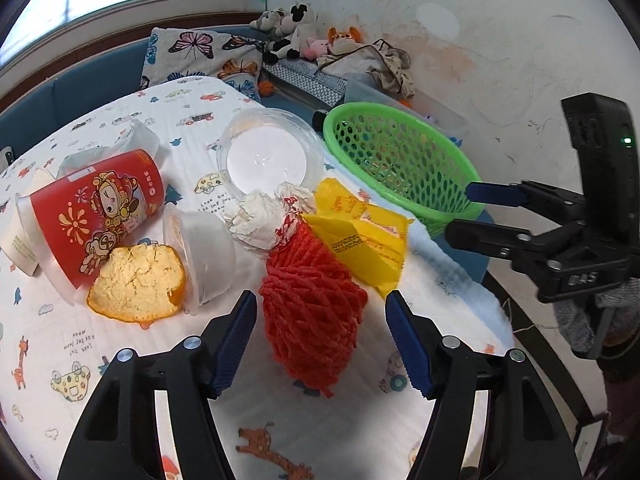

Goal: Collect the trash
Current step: 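Grasp the red mesh net with the left gripper while the right gripper grasps the yellow wrapper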

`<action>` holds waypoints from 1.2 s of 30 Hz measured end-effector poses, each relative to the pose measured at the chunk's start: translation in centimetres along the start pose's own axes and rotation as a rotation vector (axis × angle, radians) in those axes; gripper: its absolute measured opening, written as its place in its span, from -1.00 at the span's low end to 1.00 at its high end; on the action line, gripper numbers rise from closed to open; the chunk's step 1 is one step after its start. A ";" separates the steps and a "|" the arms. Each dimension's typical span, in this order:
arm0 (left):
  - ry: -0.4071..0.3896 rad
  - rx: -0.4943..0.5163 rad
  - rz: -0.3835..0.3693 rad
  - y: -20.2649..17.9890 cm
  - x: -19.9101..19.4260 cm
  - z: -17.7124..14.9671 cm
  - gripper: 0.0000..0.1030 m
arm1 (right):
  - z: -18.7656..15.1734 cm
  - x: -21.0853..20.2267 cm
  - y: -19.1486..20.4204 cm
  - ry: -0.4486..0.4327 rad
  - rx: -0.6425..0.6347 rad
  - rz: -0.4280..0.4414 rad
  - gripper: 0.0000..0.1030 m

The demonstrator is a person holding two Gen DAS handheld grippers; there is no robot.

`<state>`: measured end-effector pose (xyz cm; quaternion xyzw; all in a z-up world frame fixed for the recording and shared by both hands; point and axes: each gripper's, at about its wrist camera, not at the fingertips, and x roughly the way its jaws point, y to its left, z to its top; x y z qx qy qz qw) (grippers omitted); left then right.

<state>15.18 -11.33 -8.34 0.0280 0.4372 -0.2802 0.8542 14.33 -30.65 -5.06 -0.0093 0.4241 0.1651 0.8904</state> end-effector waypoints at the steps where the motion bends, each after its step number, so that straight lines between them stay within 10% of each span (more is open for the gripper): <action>1: 0.003 0.001 0.002 0.0 0.2 0.0 0.25 | 0.0 0.0 0.0 0.002 0.000 0.000 0.75; 17: -0.015 -0.022 0.028 0.0 0.4 -0.3 -0.35 | -0.4 0.9 0.4 0.030 -0.021 0.033 0.75; 36: -0.144 -0.092 0.047 2.9 -7.0 -2.1 -0.41 | 1.9 6.4 2.7 0.124 -0.163 0.126 0.87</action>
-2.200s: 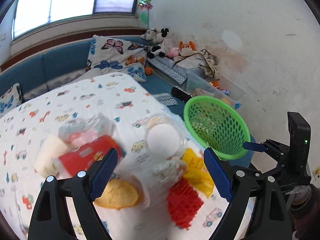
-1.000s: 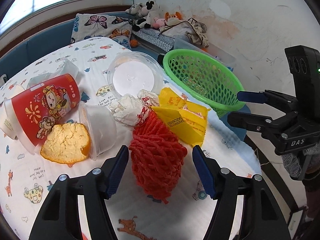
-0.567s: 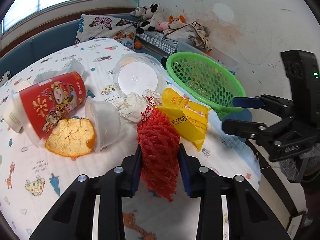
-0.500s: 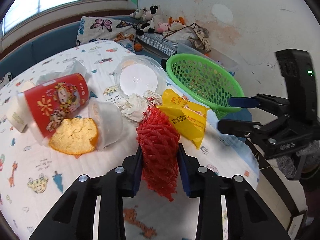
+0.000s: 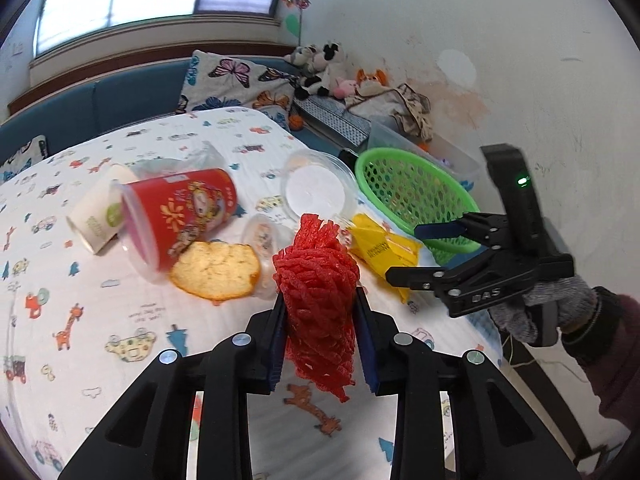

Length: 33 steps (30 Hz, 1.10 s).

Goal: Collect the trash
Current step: 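Grasp the red mesh net with the left gripper while the right gripper grasps the yellow wrapper, then carry the yellow wrapper over the basket with the right gripper and release it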

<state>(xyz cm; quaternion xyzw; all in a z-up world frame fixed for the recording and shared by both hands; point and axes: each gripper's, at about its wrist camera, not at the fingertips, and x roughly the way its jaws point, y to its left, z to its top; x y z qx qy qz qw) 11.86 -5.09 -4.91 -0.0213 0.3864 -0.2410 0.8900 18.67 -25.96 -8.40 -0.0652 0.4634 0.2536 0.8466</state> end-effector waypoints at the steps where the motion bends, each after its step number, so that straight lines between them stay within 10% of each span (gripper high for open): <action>1: -0.003 -0.005 0.003 0.2 -0.1 0.0 -0.41 | 0.1 0.3 -0.1 0.007 0.002 0.008 0.87; 18: -0.004 -0.028 -0.002 0.5 0.1 0.4 -0.41 | -0.5 1.0 -1.1 0.032 0.043 -0.027 0.23; 33: -0.028 -0.015 -0.016 -0.2 -0.2 1.5 -0.41 | -1.6 -2.9 -0.8 -0.055 0.059 -0.078 0.07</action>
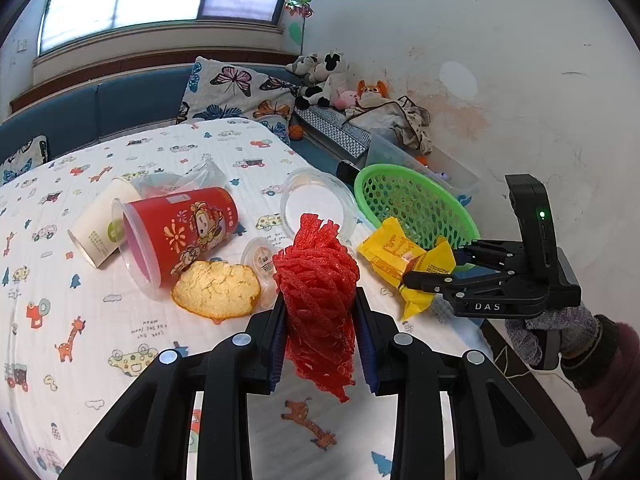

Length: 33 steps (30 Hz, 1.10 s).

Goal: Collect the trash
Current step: 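Carry the yellow wrapper over the basket with the right gripper and release it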

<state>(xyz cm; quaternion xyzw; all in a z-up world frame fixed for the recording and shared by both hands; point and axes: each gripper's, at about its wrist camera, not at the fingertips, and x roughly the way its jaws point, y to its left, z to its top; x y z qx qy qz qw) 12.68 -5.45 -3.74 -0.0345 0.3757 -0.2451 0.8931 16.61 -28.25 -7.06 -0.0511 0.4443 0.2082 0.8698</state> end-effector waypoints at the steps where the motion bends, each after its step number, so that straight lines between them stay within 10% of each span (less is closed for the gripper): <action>1: 0.000 0.002 -0.003 0.0 0.0 0.0 -0.41 | -0.1 -0.2 -0.1 -0.004 0.004 -0.002 0.07; 33: 0.063 0.163 -0.089 -8.5 8.4 8.0 -0.41 | -1.4 -2.8 -16.3 -0.107 0.384 -0.167 0.43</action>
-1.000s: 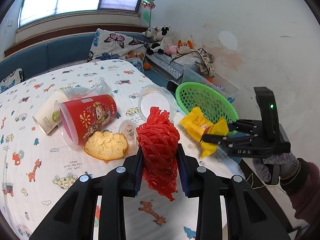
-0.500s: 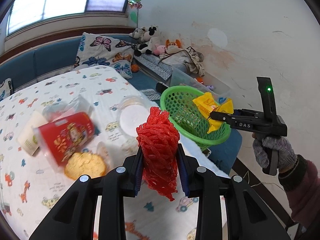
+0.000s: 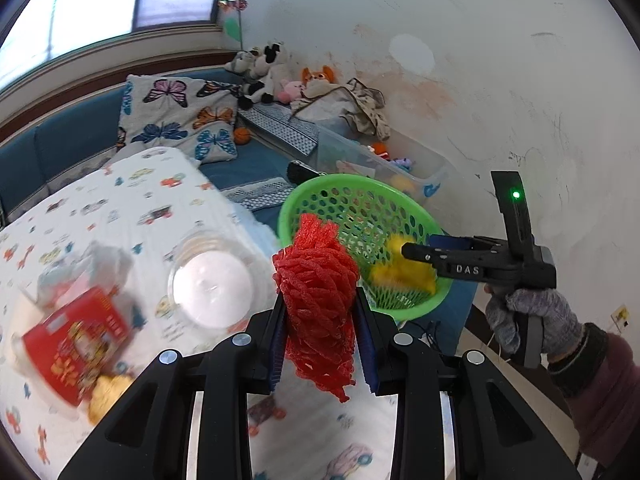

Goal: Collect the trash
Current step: 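Carry the yellow wrapper over the basket with the right gripper and release it, then carry the red mesh net over the basket with the left gripper and release it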

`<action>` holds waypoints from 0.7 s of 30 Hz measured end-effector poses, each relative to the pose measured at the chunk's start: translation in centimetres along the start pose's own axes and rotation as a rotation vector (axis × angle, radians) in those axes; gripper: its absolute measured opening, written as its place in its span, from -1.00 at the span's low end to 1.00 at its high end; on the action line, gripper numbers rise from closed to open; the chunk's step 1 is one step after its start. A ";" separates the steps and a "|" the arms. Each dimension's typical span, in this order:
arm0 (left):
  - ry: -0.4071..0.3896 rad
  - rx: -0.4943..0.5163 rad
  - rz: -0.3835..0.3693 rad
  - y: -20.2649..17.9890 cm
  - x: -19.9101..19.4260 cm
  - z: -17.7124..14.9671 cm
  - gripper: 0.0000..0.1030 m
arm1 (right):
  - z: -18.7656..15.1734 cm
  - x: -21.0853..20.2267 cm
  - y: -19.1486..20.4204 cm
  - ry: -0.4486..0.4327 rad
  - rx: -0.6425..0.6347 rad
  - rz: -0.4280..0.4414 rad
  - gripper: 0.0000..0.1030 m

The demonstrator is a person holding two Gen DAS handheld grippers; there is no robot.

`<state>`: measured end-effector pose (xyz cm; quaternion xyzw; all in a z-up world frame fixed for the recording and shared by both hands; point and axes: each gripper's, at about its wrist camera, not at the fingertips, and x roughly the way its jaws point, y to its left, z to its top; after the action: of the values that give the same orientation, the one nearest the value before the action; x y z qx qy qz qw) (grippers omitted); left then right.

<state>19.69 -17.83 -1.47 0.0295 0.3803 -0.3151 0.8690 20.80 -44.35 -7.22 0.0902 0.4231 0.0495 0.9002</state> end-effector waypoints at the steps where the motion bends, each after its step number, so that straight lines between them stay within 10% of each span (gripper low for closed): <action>1: 0.006 0.007 0.000 -0.3 0.5 0.3 -0.41 | 0.0 -0.1 -0.2 -0.001 0.000 0.001 0.44; 21: 0.118 0.068 -0.018 -4.2 10.6 4.0 -0.29 | -2.2 -3.1 -3.3 -0.059 0.055 -0.018 0.62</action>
<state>25.29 -27.91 -5.07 0.0742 0.4203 -0.3335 0.8406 17.21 -47.82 -6.95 0.1125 0.3984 0.0270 0.9099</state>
